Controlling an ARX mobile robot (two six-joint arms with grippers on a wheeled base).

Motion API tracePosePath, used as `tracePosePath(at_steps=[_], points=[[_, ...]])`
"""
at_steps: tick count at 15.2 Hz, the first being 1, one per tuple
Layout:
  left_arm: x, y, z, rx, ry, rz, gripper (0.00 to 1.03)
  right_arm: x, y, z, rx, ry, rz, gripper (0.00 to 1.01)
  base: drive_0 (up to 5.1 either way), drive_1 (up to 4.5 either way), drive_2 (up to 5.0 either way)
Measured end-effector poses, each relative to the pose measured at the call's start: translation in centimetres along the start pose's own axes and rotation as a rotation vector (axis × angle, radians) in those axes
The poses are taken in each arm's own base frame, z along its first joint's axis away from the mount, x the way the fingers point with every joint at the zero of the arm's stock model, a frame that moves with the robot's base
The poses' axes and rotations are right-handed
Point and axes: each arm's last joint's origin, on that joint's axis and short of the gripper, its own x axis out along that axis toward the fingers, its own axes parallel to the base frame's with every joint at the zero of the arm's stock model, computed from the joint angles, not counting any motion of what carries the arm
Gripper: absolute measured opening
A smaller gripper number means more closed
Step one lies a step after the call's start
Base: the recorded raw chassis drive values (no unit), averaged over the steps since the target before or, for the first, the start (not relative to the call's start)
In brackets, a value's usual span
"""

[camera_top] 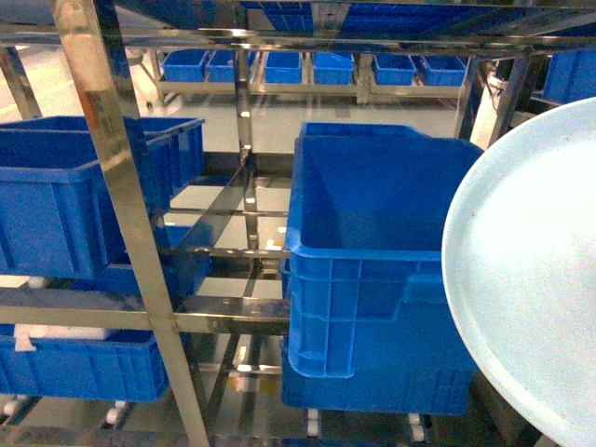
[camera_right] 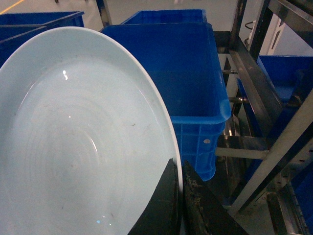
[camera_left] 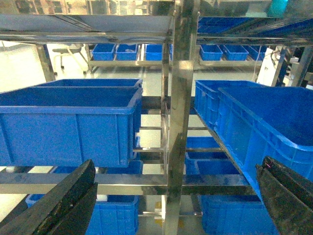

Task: Place blue tray on left shelf second layer neatly

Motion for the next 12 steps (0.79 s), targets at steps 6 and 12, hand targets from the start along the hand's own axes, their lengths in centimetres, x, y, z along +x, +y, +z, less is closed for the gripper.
tracePosePath(at_steps=[6,12], points=[[0.00,0.00,0.00,0.000,0.000,0.000,0.98,0.00,0.00,0.00,0.000,0.000,0.000,0.02,0.0,2.40,-2.3],[0.00,0.00,0.01,0.000,-0.001,0.000,0.98,0.00,0.00,0.01,0.000,-0.001,0.000,0.02,0.1,3.72,-3.5]])
